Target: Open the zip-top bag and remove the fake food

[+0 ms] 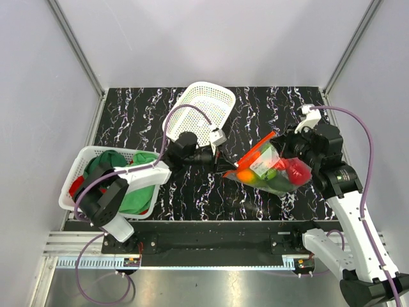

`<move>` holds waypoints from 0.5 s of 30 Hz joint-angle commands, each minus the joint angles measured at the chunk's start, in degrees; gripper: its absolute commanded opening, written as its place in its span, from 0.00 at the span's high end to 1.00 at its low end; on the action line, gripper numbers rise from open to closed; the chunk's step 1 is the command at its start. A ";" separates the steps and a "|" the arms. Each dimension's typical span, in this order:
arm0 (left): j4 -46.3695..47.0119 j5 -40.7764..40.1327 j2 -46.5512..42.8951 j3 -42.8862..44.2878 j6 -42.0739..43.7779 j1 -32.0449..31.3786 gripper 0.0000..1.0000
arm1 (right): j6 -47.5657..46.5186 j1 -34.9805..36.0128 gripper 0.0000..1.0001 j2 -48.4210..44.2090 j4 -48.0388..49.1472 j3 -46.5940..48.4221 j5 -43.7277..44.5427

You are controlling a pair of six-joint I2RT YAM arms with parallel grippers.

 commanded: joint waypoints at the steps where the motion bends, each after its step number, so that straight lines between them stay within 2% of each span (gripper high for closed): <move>1: -3.28 -3.62 -3.63 -6.26 0.08 0.14 1.00 | -1.62 -0.51 1.00 -1.23 7.54 4.70 7.29; 6: -2.58 -5.99 -8.10 -13.29 -1.32 -0.56 1.00 | -1.62 -0.51 1.00 -0.88 7.71 4.08 7.56; 15: -1.43 -10.39 -11.10 -19.37 -3.87 -5.13 1.00 | -1.27 -0.51 1.00 -1.14 8.95 1.88 5.11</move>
